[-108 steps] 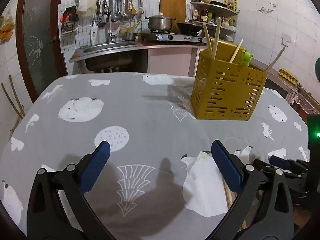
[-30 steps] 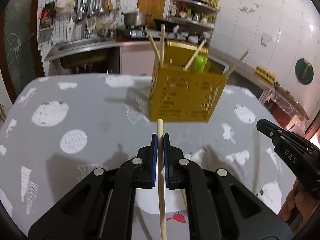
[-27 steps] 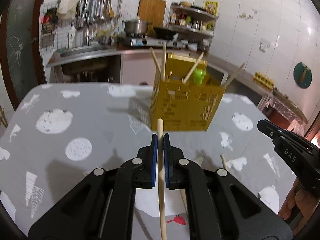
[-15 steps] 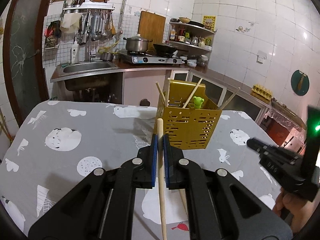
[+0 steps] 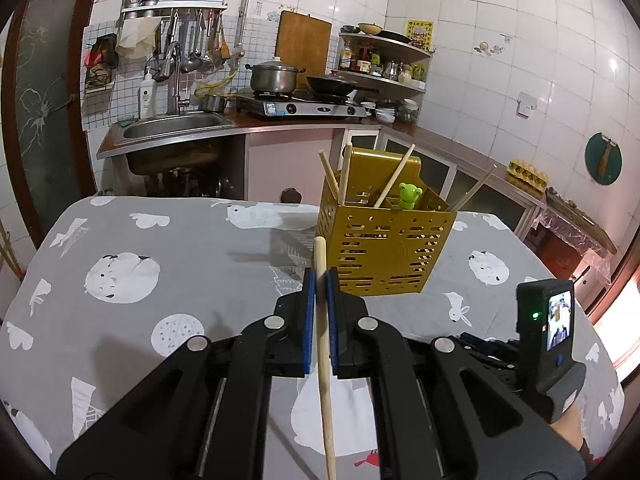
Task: Organize utensils
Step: 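Lift both held chopsticks and carry them over the yellow holder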
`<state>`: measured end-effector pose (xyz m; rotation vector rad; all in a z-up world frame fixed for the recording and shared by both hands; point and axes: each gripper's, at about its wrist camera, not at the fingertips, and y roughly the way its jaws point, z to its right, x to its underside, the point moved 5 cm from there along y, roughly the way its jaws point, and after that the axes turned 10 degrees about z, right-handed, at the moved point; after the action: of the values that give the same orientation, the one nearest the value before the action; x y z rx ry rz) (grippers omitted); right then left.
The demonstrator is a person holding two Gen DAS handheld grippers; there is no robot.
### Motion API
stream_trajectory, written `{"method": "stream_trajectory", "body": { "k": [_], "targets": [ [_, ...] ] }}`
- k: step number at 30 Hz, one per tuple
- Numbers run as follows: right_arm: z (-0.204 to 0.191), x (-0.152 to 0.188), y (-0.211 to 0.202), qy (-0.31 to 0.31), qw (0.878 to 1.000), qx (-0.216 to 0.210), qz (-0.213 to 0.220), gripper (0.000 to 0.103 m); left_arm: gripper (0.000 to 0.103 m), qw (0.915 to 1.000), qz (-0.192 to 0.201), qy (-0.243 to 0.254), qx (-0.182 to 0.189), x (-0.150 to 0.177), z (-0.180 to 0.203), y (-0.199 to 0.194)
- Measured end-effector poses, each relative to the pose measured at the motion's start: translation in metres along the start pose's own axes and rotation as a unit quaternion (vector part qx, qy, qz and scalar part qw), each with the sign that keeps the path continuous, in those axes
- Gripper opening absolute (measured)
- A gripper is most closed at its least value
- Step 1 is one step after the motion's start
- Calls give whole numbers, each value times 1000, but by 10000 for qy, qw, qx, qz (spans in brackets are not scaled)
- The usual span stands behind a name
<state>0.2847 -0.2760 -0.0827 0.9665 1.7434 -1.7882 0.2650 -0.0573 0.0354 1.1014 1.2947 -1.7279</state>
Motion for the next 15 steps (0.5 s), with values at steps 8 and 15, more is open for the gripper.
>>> {"method": "stream_trajectory", "body": {
  "k": [8,15],
  "targets": [
    [5,-21,-35,287,9974,-285,604,6,5,10000,29,-25,56,-1,3,-2],
    [7,-51,-98,467,9813,-711,1727,6,5,9997,190,22,177,-9,11,-10]
  ]
}}
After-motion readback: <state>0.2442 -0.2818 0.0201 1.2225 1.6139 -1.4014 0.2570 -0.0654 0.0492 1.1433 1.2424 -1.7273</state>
